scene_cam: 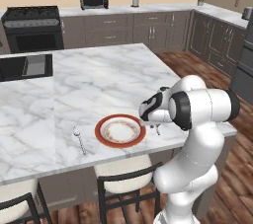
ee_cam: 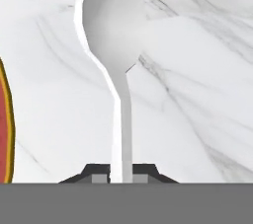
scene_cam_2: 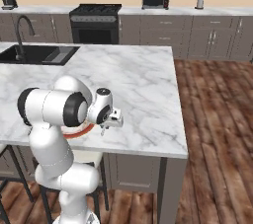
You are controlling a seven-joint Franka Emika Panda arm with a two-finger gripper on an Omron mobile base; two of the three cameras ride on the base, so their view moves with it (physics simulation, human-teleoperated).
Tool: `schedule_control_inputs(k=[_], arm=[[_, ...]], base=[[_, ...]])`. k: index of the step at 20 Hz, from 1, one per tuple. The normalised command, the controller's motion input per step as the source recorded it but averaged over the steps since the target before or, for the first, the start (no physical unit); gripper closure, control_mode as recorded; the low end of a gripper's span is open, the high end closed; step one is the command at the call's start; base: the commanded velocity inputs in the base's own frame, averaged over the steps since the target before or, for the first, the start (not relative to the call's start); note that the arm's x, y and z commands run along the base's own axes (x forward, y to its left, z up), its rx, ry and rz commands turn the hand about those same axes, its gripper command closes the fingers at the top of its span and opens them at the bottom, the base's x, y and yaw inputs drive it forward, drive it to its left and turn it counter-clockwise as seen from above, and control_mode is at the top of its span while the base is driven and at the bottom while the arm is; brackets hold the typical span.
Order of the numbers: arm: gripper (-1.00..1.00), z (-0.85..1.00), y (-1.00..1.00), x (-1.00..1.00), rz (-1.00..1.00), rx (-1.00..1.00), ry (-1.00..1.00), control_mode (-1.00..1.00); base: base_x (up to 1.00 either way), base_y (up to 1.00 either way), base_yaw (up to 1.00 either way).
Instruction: Take the fork and place it on the left side of the plate. Then take the spoon and place it on the right side of the plate. Make sure they're directly next to the plate.
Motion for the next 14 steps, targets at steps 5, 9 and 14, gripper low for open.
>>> schedule_control_inputs(k=[5, 9, 14], arm=[[-1.00, -0.02, 0.00, -0.07, 0.00, 0.02, 0.00, -1.00], [-1.00, 0.22, -0.12, -0.31, -0.03, 0.01, -0.05, -1.00], [-1.00, 0.48, -0.15, -0.32, -0.06, 0.02, -0.11, -1.00]], base=[[0.00, 0.00, 0.00], [0.00, 0.00, 0.00], [0.00, 0.00, 0.00]])
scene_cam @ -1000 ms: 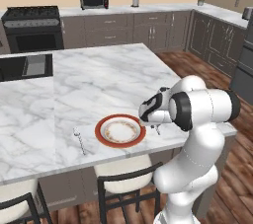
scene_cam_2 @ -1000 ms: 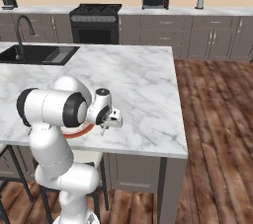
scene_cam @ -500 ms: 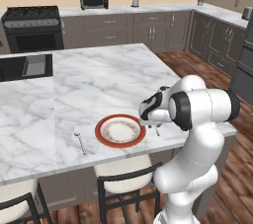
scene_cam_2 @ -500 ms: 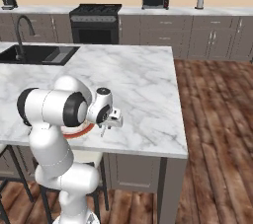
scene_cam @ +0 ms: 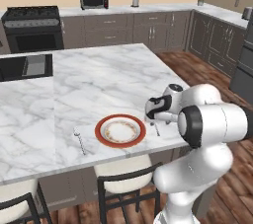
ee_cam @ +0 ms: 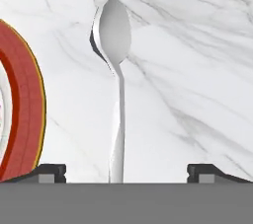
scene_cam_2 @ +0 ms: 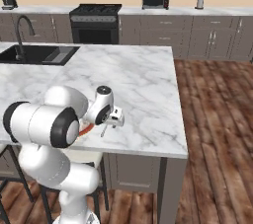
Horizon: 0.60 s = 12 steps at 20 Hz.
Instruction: Take the fork and place it on the left side of the plate. Then take the spoon and place it on the right side of the plate. Make sure they're directly next to the plate.
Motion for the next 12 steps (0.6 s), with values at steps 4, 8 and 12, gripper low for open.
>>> schedule_control_inputs(k=[4, 8, 12], arm=[[-1.00, 0.67, -0.05, -0.37, -0.06, 0.02, -0.13, -1.00], [-1.00, 0.68, 0.00, -0.33, -0.03, 0.02, -0.11, -1.00], [-1.00, 0.64, 0.00, -0.34, -0.01, 0.01, -0.11, -1.00]], base=[[0.00, 0.00, 0.00], [0.00, 0.00, 0.00], [0.00, 0.00, 0.00]])
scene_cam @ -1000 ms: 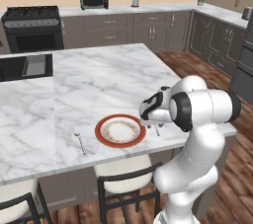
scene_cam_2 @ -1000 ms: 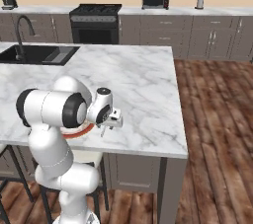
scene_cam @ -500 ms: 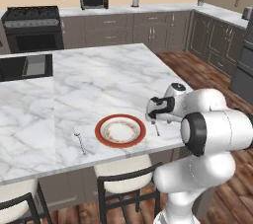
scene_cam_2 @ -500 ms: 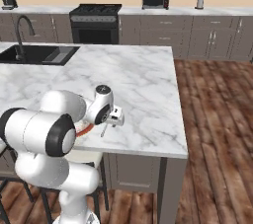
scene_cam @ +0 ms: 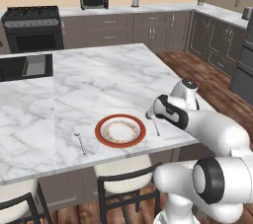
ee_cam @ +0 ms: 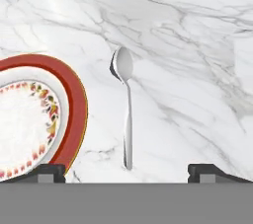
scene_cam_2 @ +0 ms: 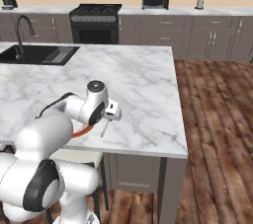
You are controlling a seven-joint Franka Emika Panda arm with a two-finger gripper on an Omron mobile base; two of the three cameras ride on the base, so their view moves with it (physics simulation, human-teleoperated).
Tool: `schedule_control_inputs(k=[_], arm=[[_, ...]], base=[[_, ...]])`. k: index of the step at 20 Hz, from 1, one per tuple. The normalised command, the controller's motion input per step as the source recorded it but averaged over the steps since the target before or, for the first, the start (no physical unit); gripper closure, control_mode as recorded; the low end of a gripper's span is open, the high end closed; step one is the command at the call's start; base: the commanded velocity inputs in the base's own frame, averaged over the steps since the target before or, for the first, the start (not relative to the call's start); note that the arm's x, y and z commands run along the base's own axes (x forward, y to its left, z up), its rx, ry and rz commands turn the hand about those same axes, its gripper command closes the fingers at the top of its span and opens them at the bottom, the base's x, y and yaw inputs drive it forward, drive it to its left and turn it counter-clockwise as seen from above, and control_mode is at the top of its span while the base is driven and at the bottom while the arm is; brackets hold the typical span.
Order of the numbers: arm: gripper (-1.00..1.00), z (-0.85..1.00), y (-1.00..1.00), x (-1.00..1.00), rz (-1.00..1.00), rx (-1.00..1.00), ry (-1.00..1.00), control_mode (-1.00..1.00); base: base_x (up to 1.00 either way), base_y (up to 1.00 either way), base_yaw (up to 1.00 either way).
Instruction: Take the fork and place it on the left side of the plate. Then take the spoon and place it on the right side of the plate. Make sure they're directly next to the plate.
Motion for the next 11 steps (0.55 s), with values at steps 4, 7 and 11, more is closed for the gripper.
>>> schedule_control_inputs(k=[4, 7, 11], arm=[[-1.00, 0.64, 0.00, -0.43, 0.00, 0.00, -0.14, -1.00], [-1.00, 0.69, 0.00, -0.45, 0.00, 0.00, -0.15, -1.00], [-1.00, 0.71, 0.00, -0.56, 0.00, 0.00, -0.17, -1.00]], base=[[0.00, 0.00, 0.00], [0.00, 0.00, 0.00], [0.00, 0.00, 0.00]])
